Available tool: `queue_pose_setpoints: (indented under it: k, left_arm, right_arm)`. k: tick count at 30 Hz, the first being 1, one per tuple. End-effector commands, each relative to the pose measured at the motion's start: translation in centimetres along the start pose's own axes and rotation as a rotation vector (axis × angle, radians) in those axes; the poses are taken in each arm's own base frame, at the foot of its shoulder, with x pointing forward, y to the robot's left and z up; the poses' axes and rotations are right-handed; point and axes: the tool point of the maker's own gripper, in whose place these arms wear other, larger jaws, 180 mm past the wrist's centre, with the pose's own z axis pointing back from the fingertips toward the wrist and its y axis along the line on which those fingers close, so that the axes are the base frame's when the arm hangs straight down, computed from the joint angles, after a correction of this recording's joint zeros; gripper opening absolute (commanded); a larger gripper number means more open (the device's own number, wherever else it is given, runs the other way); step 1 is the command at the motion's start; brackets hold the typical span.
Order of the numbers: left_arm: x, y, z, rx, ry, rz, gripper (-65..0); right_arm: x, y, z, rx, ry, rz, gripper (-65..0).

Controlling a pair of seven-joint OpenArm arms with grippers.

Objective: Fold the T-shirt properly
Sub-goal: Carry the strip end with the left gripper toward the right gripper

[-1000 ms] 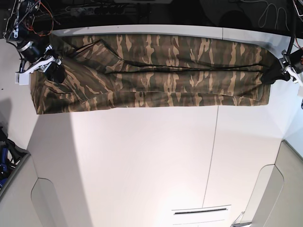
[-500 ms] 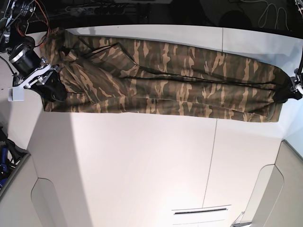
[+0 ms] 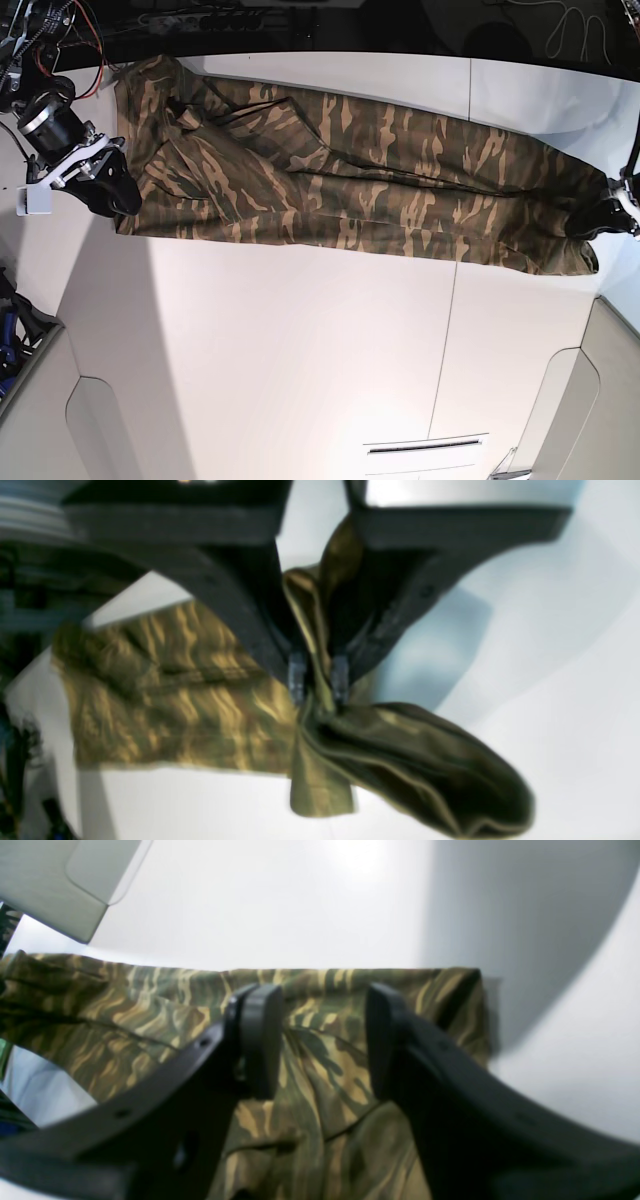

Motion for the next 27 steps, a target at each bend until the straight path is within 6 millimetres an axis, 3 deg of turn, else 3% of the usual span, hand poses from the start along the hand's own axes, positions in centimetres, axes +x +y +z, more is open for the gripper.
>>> queue_pose_setpoints:
  k: [1, 12, 21, 27]
  left_arm:
    - [1.4, -1.3, 0.2, -0.024, -0.03, -0.054, -65.0]
    - [-1.6, -12.5, -5.3, -0.231, 0.093, -0.346, -65.0]
    - [-4.5, -17.1, -9.1, -0.339, 0.093, -0.32, -65.0]
    - [-5.5, -18.8, -10.6, -0.36, 0.085, -0.302, -65.0]
  right_arm:
    - [1.4, 0.3, 0.3, 0.012, -0.045, 0.023, -37.9]
    - [1.1, -0.1, 0.2, -0.008, -0.029, 0.04, -37.9]
    - [1.0, -0.3, 0.2, -0.017, -0.02, 0.047, -37.9]
    - [1.0, -0.4, 0.3, -0.025, -0.02, 0.038, -37.8]
